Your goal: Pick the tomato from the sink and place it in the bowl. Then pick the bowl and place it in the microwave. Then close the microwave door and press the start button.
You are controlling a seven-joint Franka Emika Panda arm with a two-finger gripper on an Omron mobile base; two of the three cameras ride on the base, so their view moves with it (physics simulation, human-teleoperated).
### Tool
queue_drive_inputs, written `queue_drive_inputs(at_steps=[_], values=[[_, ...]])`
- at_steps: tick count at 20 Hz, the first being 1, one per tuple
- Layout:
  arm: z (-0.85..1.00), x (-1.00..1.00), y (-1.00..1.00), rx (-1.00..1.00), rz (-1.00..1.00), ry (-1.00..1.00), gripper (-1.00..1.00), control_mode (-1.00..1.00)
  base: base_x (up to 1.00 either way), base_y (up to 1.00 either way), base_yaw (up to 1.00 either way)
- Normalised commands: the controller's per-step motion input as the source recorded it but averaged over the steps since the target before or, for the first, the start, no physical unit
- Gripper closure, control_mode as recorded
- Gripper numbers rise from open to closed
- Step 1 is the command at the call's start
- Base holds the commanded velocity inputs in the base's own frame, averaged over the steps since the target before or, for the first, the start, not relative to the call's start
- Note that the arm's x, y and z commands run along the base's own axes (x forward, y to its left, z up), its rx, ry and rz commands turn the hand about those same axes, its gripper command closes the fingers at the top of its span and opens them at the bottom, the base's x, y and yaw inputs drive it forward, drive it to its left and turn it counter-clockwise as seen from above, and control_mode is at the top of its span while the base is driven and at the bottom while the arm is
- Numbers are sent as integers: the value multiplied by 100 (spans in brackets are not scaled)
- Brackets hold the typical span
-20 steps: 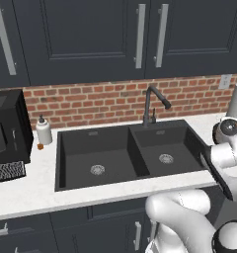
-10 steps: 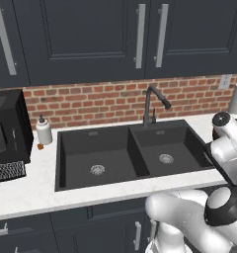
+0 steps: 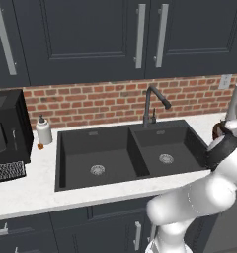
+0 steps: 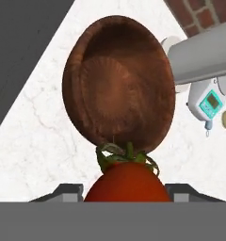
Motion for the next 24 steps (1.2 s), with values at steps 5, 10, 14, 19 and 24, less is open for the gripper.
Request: queue_drive_inputs(at_steps=[5, 10, 14, 19, 24], values=[[7, 33, -76, 33, 0, 0, 100, -100, 0, 0, 0], [-6, 68, -30, 31, -4, 6, 100, -100, 0, 0, 0], [-34, 40, 0, 25, -8, 13, 100, -100, 0, 0, 0], [-45, 27, -10, 23, -5, 11, 100, -100, 0, 0, 0], [-34, 25, -24, 19, -3, 5, 100, -100, 0, 0, 0]])
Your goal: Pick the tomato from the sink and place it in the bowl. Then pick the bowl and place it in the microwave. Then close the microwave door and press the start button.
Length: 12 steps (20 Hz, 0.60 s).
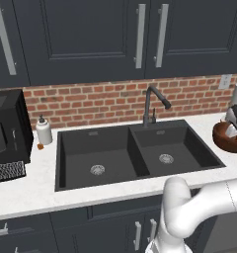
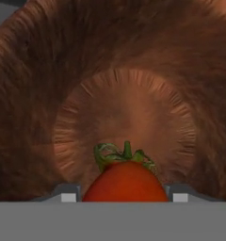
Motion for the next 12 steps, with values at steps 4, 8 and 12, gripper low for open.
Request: queue_drive_inputs(at_steps=[4, 8, 12], values=[[-22, 13, -19, 15, -2, 0, 100, -100, 0, 0, 0], [-2, 4, -5, 11, -3, 0, -100, -100, 0, 0, 0], [0, 23, -1, 10, -7, 0, -100, -100, 0, 0, 0]])
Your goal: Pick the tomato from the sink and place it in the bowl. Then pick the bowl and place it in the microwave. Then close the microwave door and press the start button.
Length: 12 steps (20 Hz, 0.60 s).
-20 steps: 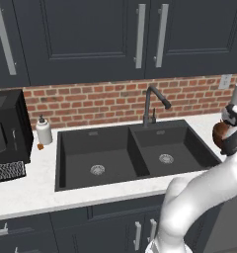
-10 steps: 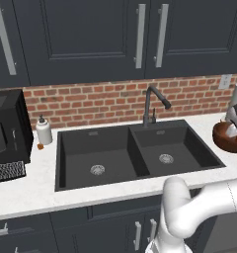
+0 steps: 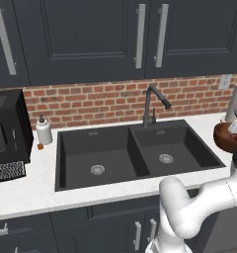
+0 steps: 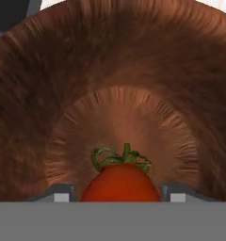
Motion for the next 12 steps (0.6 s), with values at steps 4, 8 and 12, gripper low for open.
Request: queue_drive_inputs(at_steps=[4, 8, 12], values=[[0, 38, -4, 10, -9, 0, -100, -100, 0, 0, 0], [0, 8, -1, 6, -4, -7, -100, -100, 0, 0, 0], [17, -80, 45, -2, 1, -23, -100, -100, 0, 0, 0]])
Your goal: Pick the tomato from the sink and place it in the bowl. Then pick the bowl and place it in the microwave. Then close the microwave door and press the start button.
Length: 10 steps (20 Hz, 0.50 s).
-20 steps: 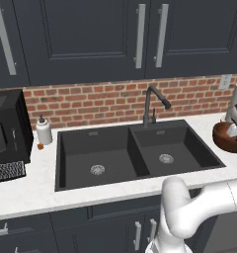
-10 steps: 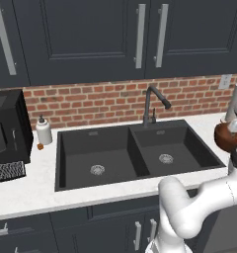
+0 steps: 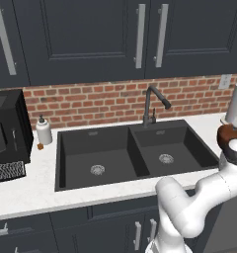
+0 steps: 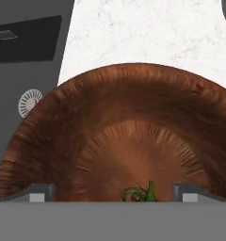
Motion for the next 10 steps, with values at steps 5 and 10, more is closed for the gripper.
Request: queue_drive_inputs(at_steps=[5, 10], values=[[2, -100, 92, -16, 3, -21, -100, -100, 0, 0, 0], [0, -68, 100, -26, 0, -9, -100, -100, 0, 0, 0]])
